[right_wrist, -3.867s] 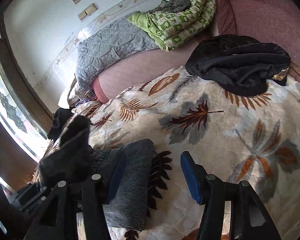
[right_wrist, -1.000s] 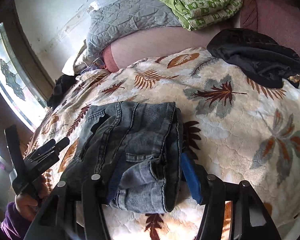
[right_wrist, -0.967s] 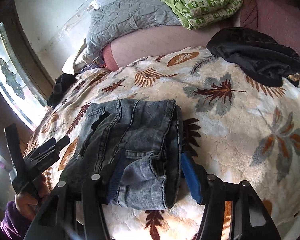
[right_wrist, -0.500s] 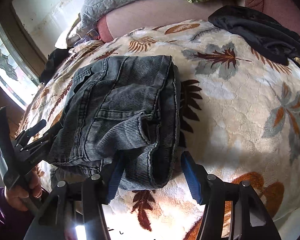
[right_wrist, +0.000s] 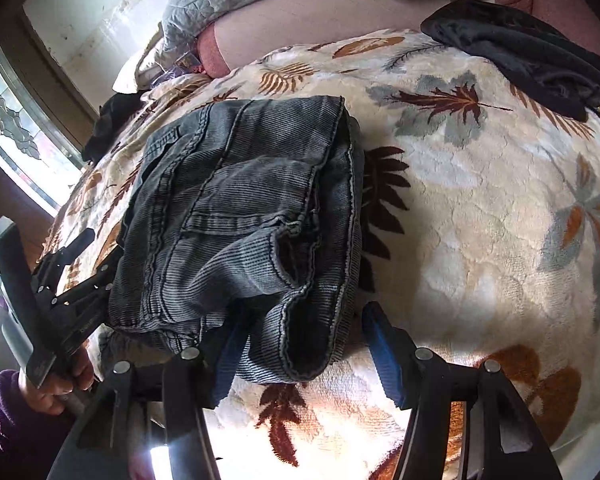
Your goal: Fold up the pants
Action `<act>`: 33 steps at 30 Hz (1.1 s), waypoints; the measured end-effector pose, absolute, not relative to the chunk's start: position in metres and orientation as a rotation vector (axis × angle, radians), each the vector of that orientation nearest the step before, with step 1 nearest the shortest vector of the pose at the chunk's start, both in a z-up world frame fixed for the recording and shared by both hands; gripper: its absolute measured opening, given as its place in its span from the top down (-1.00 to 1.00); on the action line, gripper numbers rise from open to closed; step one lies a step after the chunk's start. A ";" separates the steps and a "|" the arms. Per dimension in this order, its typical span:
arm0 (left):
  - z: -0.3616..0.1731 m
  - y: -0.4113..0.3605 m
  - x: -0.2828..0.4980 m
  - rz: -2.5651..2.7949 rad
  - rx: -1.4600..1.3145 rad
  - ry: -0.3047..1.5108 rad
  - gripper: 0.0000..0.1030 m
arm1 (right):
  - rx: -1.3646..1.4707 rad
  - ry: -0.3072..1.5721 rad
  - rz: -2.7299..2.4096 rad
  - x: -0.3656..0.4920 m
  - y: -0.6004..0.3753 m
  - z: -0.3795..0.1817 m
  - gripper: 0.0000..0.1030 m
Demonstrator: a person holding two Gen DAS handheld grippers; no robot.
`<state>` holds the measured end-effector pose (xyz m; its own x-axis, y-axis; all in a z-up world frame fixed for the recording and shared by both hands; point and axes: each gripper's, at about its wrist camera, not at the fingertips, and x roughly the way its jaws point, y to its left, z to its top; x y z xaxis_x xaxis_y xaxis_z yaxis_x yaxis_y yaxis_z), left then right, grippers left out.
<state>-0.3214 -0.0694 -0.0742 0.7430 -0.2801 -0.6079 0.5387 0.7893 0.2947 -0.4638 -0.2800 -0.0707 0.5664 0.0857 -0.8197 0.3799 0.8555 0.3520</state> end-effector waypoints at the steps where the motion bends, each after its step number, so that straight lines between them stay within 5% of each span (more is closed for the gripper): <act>1: -0.073 -0.068 -0.321 -0.466 0.474 0.574 -0.50 | 0.536 0.963 -0.184 -0.465 -0.280 -0.069 -0.20; 13: -0.031 -0.044 -0.329 -0.438 0.337 0.454 -0.59 | 0.587 0.667 -0.268 -0.497 -0.295 -0.018 -0.31; 33: -0.033 -0.011 -0.295 -0.397 0.253 0.609 -0.59 | 0.621 0.686 -0.282 -0.470 -0.297 -0.027 -0.31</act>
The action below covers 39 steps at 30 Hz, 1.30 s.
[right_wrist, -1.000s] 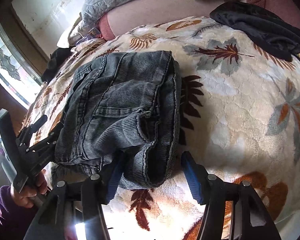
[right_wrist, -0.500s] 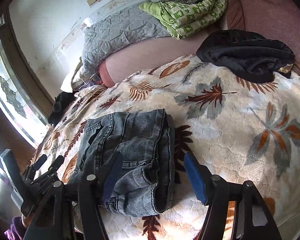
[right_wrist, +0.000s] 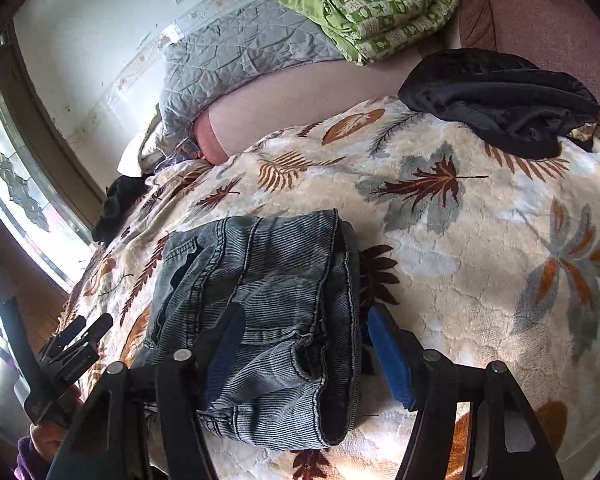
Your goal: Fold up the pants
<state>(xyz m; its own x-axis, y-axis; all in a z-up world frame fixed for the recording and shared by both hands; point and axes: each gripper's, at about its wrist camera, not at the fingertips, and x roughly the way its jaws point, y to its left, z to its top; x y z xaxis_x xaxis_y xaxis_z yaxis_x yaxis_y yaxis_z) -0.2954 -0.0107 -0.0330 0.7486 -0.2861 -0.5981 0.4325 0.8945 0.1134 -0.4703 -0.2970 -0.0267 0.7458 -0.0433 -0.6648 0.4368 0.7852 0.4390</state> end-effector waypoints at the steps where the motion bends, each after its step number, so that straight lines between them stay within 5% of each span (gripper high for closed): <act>1: -0.033 -0.010 -0.295 -0.410 0.244 0.617 -0.59 | 0.637 0.684 -0.279 -0.471 -0.300 -0.028 -0.31; 39: -0.031 -0.035 -0.310 -0.454 0.305 0.601 -0.60 | 0.688 0.733 -0.253 -0.467 -0.305 -0.041 -0.31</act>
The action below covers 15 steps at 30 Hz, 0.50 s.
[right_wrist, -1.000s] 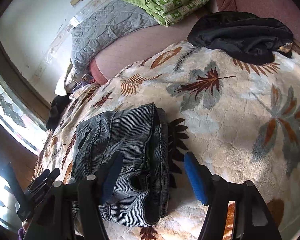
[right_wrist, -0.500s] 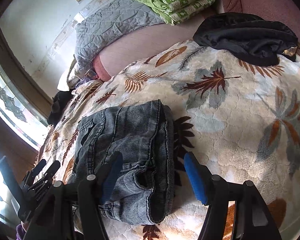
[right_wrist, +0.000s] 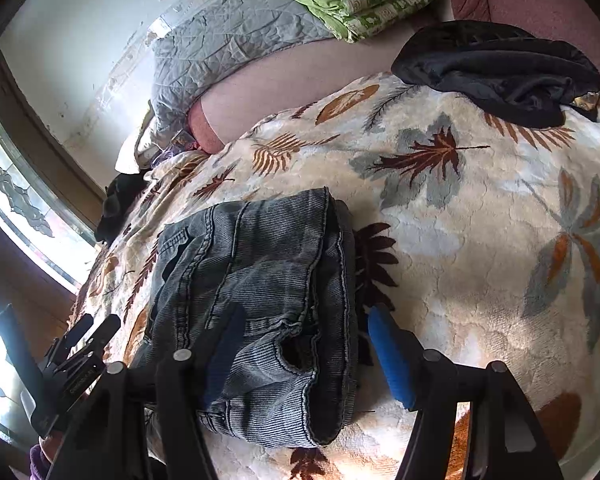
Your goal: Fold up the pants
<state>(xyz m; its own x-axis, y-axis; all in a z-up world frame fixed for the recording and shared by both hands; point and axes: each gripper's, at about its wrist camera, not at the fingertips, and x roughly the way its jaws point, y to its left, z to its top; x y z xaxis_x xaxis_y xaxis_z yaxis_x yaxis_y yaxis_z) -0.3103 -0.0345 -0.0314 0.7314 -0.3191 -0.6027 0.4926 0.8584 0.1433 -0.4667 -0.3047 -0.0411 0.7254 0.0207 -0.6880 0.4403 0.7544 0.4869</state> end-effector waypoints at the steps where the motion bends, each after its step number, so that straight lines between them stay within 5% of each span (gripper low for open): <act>1: -0.031 -0.035 -0.310 -0.453 0.306 0.601 -0.60 | 0.687 0.734 -0.253 -0.466 -0.304 -0.041 -0.31; 9: -0.033 -0.036 -0.309 -0.464 0.305 0.623 -0.60 | 0.687 0.745 -0.248 -0.465 -0.304 -0.043 -0.31; 15: -0.048 -0.036 -0.293 -0.545 0.241 0.798 -0.60 | 0.782 0.799 -0.221 -0.455 -0.319 -0.056 -0.40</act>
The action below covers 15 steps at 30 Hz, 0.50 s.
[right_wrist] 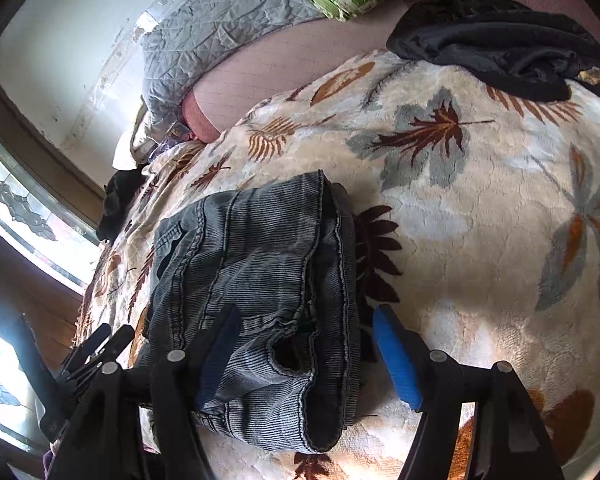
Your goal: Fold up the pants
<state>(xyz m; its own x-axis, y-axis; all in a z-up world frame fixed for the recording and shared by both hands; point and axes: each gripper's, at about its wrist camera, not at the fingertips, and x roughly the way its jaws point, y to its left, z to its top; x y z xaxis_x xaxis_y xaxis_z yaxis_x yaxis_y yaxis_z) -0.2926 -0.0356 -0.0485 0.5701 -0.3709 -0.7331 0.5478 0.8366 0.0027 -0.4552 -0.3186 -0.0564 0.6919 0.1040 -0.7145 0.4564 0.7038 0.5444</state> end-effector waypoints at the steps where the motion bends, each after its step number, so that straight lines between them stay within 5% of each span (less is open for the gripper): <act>1: -0.053 -0.034 -0.287 -0.561 0.207 0.851 -0.60 | 0.808 0.797 -0.211 -0.453 -0.323 -0.059 -0.40; 5: -0.067 -0.030 -0.264 -0.591 0.073 1.004 -0.60 | 0.860 0.811 -0.214 -0.436 -0.337 -0.066 -0.40; 15: -0.073 -0.058 -0.251 -0.706 0.023 1.049 -0.60 | 0.956 0.873 -0.120 -0.397 -0.338 -0.088 -0.52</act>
